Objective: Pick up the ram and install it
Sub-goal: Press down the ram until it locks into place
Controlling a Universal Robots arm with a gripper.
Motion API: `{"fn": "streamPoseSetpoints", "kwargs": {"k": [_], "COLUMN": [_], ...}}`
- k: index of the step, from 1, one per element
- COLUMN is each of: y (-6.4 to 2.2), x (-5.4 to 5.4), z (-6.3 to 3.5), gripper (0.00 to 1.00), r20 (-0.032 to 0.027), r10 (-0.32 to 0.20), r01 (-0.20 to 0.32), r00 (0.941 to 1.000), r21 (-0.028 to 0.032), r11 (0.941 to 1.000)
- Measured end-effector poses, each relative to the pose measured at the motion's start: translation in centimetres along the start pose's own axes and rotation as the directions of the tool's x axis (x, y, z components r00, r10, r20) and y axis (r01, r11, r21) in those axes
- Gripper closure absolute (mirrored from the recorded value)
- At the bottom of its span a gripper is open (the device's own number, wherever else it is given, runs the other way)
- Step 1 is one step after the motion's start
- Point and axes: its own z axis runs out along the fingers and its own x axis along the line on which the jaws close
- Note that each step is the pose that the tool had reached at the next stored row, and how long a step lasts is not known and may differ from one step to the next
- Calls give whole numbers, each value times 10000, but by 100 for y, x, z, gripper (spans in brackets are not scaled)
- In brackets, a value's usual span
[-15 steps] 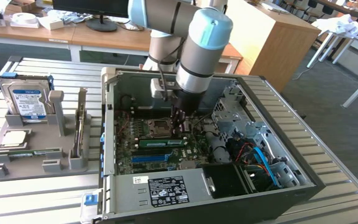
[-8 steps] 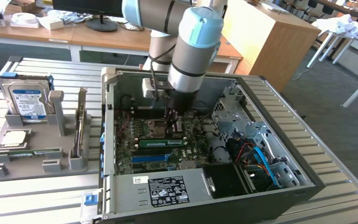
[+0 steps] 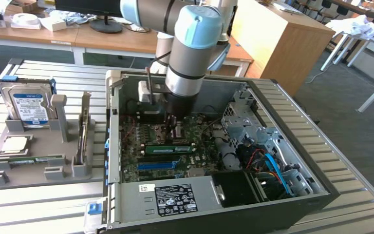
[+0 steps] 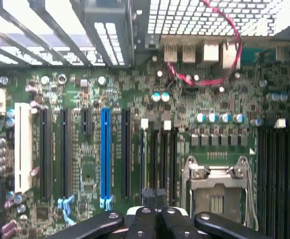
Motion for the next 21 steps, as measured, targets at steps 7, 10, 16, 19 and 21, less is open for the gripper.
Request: {"fn": "streamPoseSetpoints", "kwargs": {"k": [7, 10, 16, 19, 21], "y": [52, 114, 172, 173, 173], "x": [2, 2, 2, 5, 22], "z": [0, 1, 1, 1, 0], "gripper": [90, 90, 90, 90, 90], "r20": [-1, 0, 1, 0, -1], "r10": [1, 0, 0, 0, 0], "r01": [-1, 0, 0, 0, 0], "r00": [10000, 10000, 10000, 10000, 10000], "r21": [2, 13, 20, 19, 19], "r11": [10000, 10000, 10000, 10000, 10000]}}
